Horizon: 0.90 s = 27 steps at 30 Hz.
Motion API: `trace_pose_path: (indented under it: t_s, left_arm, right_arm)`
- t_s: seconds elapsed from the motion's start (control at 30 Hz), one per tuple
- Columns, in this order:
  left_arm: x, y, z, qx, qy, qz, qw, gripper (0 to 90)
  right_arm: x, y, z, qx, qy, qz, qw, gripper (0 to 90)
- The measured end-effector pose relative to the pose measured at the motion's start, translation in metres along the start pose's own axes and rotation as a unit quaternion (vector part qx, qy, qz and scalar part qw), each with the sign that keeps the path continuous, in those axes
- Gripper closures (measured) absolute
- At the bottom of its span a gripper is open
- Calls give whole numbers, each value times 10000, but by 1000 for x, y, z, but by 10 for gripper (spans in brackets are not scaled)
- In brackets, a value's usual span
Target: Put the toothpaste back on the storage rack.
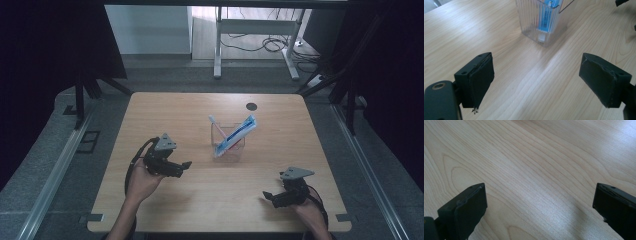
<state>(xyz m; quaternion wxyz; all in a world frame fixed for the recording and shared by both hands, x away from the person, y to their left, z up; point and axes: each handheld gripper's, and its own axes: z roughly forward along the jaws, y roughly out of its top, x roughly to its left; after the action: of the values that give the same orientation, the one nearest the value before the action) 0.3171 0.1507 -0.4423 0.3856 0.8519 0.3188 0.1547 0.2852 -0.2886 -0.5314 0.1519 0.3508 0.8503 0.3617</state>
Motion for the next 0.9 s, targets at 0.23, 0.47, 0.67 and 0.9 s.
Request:
trace_pose_path:
  t_s: [0.23, 0.47, 0.67, 0.9]
  left_arm:
    - [1, -18, -15, -45, 82, -129, 9999, 129]
    - [-3, -38, -14, 9, 179, -216, 9996, 129]
    - [-5, -55, -5, 79, 224, -296, 9993, 129]
    - [-9, -72, 6, 145, 177, -433, 9988, 129]
  right_arm:
    - [1, 0, 1, 29, 15, -23, 10000, 0]
    - [2, 0, 2, 36, 9, -24, 10000, 0]
    - [2, 0, 2, 48, 6, -35, 10000, 0]
    - [3, 0, 2, 61, 5, -34, 10000, 0]
